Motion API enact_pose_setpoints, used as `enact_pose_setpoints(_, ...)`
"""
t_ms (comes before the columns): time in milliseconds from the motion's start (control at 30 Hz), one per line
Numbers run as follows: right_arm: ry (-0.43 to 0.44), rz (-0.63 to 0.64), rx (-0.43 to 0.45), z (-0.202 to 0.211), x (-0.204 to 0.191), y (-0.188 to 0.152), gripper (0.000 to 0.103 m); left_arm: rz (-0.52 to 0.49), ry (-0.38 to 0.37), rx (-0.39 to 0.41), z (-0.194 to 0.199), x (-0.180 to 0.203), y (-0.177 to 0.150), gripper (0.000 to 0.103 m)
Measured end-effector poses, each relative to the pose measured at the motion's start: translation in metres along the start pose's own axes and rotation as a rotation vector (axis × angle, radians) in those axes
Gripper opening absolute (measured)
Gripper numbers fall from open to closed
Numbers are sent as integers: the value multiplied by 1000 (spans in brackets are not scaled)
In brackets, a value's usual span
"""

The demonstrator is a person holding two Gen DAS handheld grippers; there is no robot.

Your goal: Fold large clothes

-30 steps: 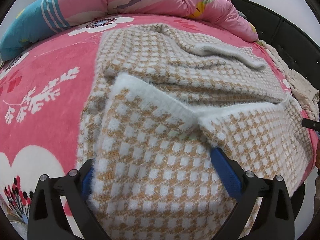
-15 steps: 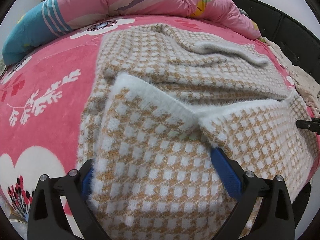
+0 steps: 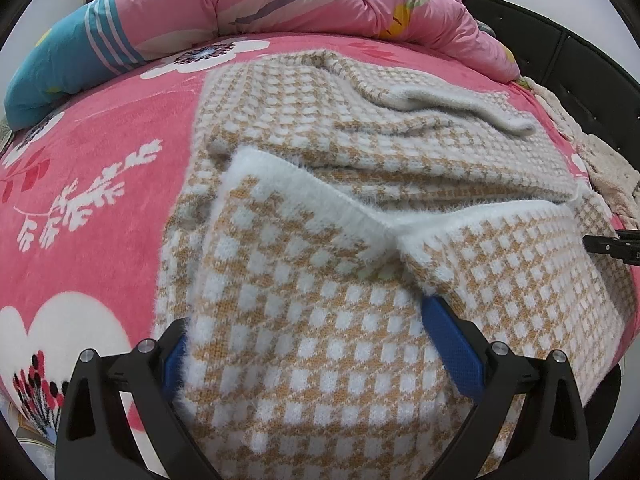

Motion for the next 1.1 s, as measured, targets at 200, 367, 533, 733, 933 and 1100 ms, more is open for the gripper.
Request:
enact_pose_setpoints(200,-17,-4,1,-6,-5,3,24,-1,-7,11,2,0,0,97)
enact_pose_setpoints(367,-73,17,20,-2,-13,4,17,5,-18,48,10,-4,2,97)
enact_pose_setpoints(533,-150,63,68,6,-29,2,7,5,-37,139,31,-11,3,89)
enact_pose_setpoints(733,-201,93,130,15,-46,-7,6,55,-23,133,27,-31,3,42)
enact_pose_setpoints(933,-218,102,249,53,-58,-13,5,40,-35,163,43,-36,1,9)
enact_pose_setpoints(1100,-218,98,370,98,-71,-17,5,15,-36,270,85,-26,7,7)
Point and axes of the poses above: each gripper's, at about its wrist camera, not at the fingertips, and z roughly against the way its jaws point, x to its right, y to its top, the point moved 4 cm from there along -z, roughly the way its jaws point, and after that the axes turned 10 degrees about x, right-handed, at the moved point
